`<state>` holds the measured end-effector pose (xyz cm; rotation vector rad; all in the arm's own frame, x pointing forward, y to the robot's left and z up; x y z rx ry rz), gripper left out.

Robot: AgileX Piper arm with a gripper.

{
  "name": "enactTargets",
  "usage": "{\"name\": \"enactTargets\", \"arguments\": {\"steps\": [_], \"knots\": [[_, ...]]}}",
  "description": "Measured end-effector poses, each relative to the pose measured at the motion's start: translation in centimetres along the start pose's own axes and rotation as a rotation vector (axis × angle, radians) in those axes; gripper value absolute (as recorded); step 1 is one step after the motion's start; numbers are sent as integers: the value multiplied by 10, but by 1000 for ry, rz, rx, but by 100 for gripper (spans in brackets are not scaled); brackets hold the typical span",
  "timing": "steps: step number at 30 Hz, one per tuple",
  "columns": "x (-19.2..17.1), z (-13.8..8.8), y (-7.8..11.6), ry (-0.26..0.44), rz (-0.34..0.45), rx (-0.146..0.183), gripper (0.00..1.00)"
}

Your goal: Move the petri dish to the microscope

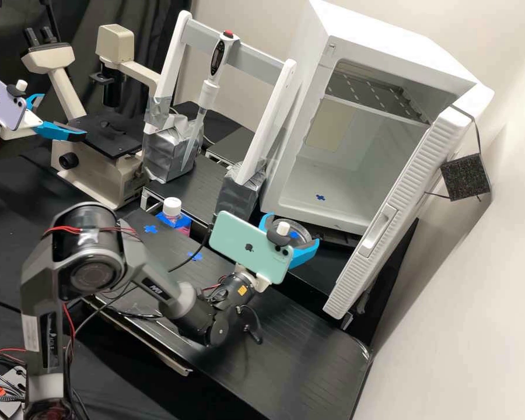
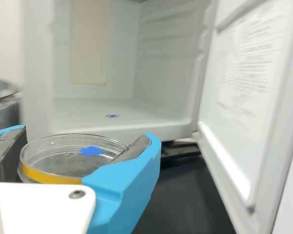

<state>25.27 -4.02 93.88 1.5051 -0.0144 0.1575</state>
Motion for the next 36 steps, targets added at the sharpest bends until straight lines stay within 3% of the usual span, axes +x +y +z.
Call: {"name": "enactTargets", "arguments": {"steps": [6, 9, 18, 23, 27, 30, 36], "knots": [[-28, -27, -14, 33, -50, -17, 0], [-42, -45, -22, 66, -54, -6, 0], [-66, -102, -46, 278, -103, -27, 0], [-71, -131, -56, 419, -134, -1, 0], [-74, -155, -70, 544, -193, 57, 0], [-70, -172, -80, 630, -244, 83, 0], [-54, -201, -99, 746, -304, 105, 0]]}}
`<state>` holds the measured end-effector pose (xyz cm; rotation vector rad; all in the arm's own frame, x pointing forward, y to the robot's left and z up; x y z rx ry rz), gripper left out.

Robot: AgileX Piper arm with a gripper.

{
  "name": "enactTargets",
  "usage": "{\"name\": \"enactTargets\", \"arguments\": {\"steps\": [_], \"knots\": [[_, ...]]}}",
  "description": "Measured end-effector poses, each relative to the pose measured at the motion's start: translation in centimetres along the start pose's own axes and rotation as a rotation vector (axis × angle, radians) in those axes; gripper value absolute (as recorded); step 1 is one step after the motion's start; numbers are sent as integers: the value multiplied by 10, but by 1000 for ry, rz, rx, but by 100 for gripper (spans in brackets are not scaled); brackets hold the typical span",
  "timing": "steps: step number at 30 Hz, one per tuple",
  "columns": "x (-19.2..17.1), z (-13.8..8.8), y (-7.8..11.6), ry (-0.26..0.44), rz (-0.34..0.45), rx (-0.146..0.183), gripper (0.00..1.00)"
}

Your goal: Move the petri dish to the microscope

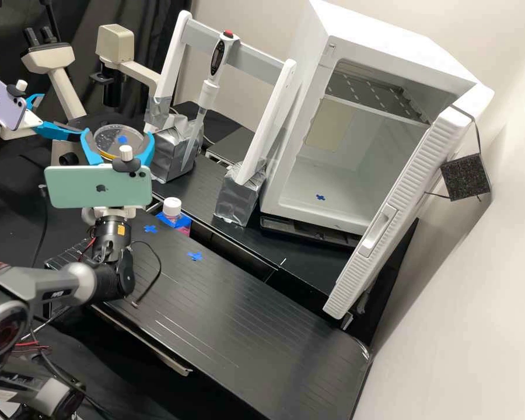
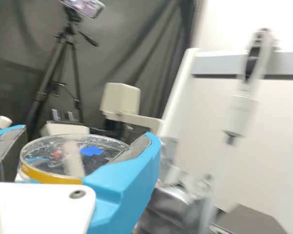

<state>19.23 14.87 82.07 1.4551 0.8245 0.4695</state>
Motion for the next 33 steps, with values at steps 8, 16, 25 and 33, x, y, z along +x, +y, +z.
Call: {"name": "enactTargets", "arguments": {"steps": [8, 16, 25, 33], "knots": [[33, -1, -11, 7, -32, -9, 0], [54, -1, -17, 21, -56, -21, 0], [84, 23, -35, -62, -121, 5, 0], [115, 27, -54, -88, -153, 54, 0]]}}
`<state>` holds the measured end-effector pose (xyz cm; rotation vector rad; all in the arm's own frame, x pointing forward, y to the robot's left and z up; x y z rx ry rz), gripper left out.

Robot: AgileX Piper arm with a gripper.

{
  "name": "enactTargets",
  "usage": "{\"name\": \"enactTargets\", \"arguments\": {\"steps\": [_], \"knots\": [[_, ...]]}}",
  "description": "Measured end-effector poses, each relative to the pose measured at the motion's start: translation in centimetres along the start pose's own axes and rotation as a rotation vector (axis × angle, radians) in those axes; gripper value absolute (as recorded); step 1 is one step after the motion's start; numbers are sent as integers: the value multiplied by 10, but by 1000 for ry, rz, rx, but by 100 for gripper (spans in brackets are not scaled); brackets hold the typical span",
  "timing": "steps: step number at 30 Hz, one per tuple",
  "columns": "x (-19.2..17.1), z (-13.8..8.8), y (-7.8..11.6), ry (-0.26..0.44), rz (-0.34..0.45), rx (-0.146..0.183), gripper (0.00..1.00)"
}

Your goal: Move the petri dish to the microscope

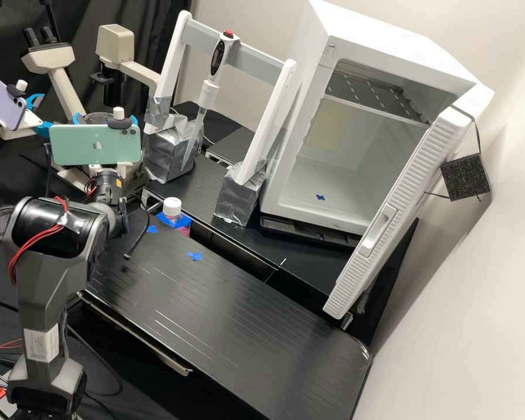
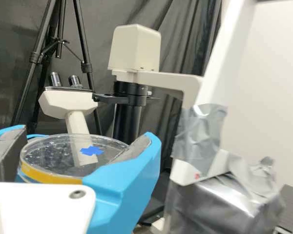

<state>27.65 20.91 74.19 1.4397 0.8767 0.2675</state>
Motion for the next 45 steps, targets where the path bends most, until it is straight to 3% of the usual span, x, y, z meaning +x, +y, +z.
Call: {"name": "enactTargets", "arguments": {"steps": [10, 20, 28, 36, 45], "knots": [[37, -4, -15, -41, -14, -36, 0], [67, 1, -34, -74, -67, -51, 0], [89, 17, -46, -135, -102, -32, 0], [105, 28, -55, -142, -110, -32, 0], [114, 34, -60, -146, -107, 41, 0]]}}
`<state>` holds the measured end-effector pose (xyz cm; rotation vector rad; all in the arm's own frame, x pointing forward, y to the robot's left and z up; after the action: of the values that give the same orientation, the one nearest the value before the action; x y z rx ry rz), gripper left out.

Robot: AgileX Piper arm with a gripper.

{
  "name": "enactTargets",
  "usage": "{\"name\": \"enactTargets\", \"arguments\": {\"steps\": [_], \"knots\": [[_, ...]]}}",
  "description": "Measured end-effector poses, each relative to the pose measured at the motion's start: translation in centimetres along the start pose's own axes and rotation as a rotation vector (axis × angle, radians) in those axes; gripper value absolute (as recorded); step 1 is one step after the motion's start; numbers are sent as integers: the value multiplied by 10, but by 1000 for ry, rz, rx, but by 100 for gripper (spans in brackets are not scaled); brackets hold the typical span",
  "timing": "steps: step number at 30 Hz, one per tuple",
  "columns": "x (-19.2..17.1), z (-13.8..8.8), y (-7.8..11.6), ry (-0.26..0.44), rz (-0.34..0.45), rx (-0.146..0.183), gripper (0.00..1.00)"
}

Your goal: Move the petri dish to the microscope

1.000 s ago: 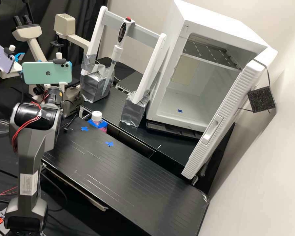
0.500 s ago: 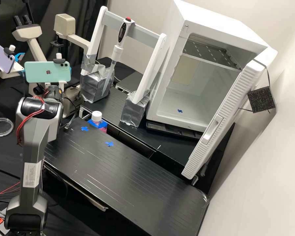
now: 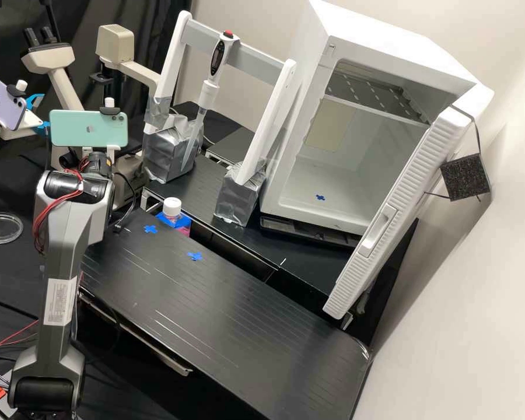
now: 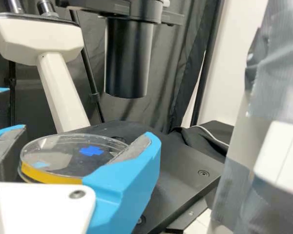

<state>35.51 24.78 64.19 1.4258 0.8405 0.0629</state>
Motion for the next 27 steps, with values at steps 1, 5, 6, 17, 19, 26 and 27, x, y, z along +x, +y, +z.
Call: {"name": "enactTargets", "arguments": {"steps": [1, 5, 6, 17, 19, 26, 27], "knots": [[2, 0, 0, 1, 1, 7, 0], [3, 2, -2, -6, 3, 33, 0], [3, 1, -2, -8, 5, 39, 0], [1, 0, -7, 10, 10, 66, 0], [1, -1, -7, 11, 11, 66, 0], [-1, 1, -9, 12, 11, 70, 0], [-1, 2, -9, 9, 10, 73, 0]]}}
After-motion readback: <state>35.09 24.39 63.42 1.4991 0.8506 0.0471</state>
